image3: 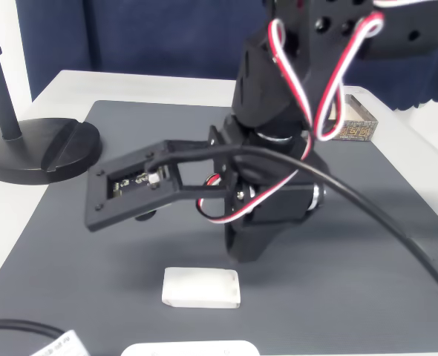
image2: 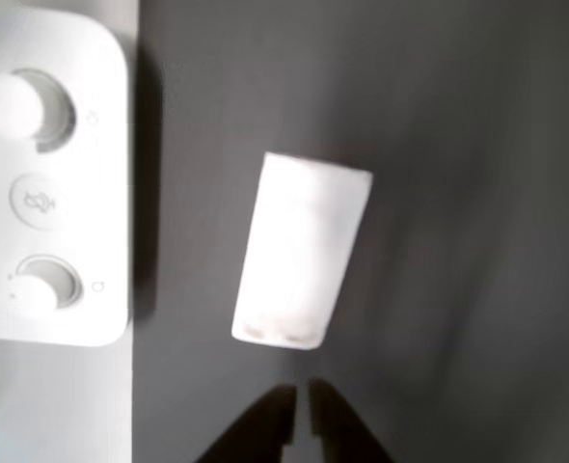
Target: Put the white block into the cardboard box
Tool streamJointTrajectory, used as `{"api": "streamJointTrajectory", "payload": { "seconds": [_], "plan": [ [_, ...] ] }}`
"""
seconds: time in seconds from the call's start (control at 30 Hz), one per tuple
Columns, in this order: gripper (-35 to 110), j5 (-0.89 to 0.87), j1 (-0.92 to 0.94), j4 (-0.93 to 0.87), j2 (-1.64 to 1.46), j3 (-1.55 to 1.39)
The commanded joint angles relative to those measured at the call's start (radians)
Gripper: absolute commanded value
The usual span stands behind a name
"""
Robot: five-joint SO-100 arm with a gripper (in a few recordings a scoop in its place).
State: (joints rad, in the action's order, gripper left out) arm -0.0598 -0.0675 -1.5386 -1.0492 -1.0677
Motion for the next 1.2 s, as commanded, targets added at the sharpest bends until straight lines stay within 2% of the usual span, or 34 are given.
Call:
{"api": "streamJointTrajectory", "payload": {
  "seconds": [0.0, 0.17, 0.33, 1.0, 1.17],
  "plan": [
    [-2, 0.028, 0.006, -0.017, -0.005, 0.086],
    [-2, 0.025, 0.017, -0.018, -0.002, 0.092],
    [1, 0.109, 0.037, -0.018, -0.005, 0.095],
    [23, 0.067, 0.058, -0.014, -0.015, 0.095],
    [26, 0.035, 0.057, 0.035, -0.005, 0.095]
  ]
}}
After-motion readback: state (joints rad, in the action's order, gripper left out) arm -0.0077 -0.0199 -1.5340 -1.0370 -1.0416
